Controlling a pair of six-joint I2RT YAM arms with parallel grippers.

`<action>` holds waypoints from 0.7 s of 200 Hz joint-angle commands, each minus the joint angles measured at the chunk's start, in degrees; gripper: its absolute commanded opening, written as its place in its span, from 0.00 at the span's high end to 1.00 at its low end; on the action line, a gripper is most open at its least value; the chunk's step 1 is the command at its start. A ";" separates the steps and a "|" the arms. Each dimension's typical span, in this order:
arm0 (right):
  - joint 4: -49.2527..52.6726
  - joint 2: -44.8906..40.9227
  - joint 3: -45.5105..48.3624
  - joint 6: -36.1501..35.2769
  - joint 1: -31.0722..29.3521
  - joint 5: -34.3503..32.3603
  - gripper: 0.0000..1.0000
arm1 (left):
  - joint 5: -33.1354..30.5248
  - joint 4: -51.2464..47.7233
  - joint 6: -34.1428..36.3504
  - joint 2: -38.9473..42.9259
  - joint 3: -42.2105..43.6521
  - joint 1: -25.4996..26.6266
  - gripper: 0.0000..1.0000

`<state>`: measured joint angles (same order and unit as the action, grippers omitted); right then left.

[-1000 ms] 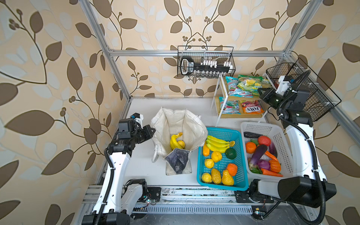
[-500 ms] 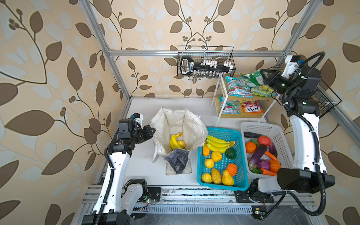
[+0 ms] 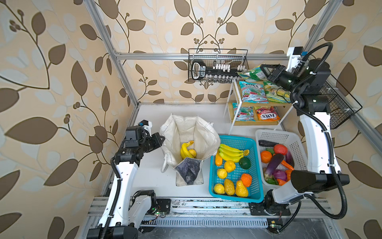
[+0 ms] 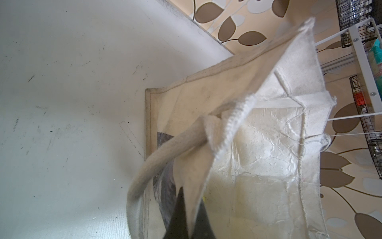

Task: Place the food into the grocery bag and tie it
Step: 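Carry the green candy bag over the tote and lower it inside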

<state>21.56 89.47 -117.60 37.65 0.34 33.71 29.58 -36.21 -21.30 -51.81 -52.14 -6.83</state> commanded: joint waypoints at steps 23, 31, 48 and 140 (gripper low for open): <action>3.90 -4.12 -4.86 -6.93 -12.46 -5.30 1.00 | 0.96 1.92 -0.50 0.53 0.02 -0.35 1.00; 5.04 -4.11 -5.03 -8.53 -15.74 -6.69 1.00 | 1.11 1.93 -0.58 0.35 0.02 -0.37 1.00; 6.29 -4.43 -3.71 -11.86 -22.80 -10.65 1.00 | 1.52 1.92 -0.59 0.13 -0.02 -0.40 1.00; 2.82 4.22 9.71 -17.45 -47.71 -19.64 1.00 | 1.18 1.83 -0.49 -0.40 -0.07 -0.37 1.00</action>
<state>26.59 90.65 -111.13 22.72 -44.91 17.23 29.85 -36.16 -21.50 -52.07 -52.14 -6.83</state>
